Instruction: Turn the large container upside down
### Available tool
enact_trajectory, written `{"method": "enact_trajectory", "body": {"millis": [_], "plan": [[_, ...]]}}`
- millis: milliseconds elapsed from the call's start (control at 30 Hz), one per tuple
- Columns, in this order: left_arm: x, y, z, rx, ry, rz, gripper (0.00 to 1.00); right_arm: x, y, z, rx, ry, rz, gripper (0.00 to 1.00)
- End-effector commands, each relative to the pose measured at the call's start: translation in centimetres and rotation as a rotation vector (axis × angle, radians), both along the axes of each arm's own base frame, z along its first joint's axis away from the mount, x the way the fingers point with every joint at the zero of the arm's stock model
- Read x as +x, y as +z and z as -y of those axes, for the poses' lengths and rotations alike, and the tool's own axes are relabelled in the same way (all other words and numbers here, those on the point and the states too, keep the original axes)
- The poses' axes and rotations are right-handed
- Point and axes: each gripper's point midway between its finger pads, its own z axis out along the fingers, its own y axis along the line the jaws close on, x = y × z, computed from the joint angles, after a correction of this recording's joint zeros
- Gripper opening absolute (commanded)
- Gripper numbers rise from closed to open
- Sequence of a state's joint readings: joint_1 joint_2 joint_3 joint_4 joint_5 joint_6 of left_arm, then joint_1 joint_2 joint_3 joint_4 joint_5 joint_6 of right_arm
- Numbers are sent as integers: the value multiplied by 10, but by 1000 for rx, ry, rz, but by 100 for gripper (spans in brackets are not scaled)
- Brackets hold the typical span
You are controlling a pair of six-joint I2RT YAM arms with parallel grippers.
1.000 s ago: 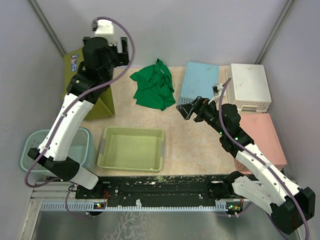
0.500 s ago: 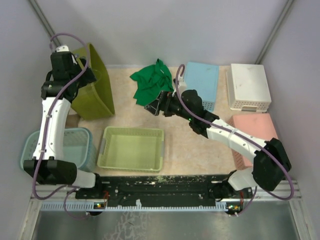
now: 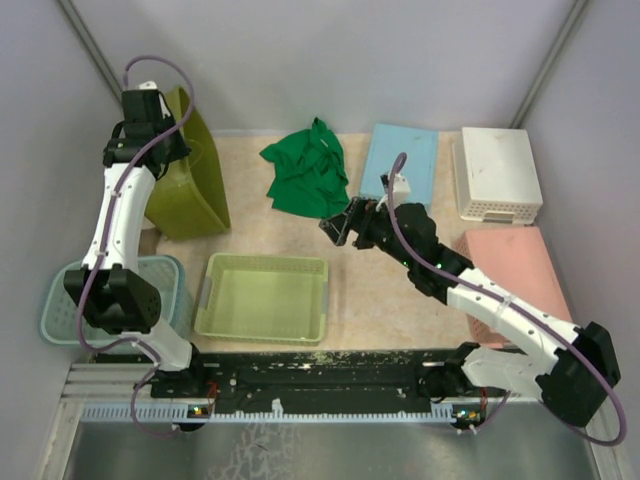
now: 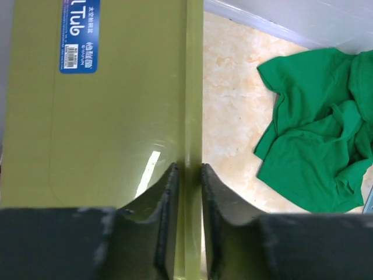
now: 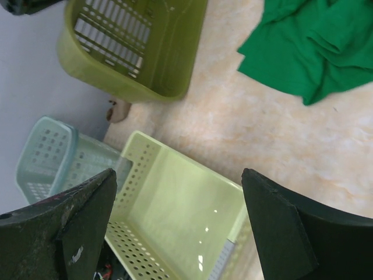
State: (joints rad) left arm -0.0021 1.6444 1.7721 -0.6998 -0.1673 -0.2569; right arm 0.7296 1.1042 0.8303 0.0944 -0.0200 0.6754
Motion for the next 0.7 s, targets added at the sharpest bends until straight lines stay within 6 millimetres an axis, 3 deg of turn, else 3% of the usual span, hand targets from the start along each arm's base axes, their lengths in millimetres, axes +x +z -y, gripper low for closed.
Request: {"method": "enact_trajectory", "body": {"millis": [0, 200, 433, 667], "plan": [[6, 0, 2, 18, -37, -6, 21, 0, -10, 25, -74, -90, 12, 88], [14, -9, 18, 31, -135, -20, 0, -1, -13, 42, -109, -145, 19, 89], [21, -20, 53, 158, -193, -61, 0, -2, -18, 47, -127, -161, 8, 89], [29, -51, 110, 279, -278, -152, 0, -4, -24, 52, -136, -176, -6, 89]]}}
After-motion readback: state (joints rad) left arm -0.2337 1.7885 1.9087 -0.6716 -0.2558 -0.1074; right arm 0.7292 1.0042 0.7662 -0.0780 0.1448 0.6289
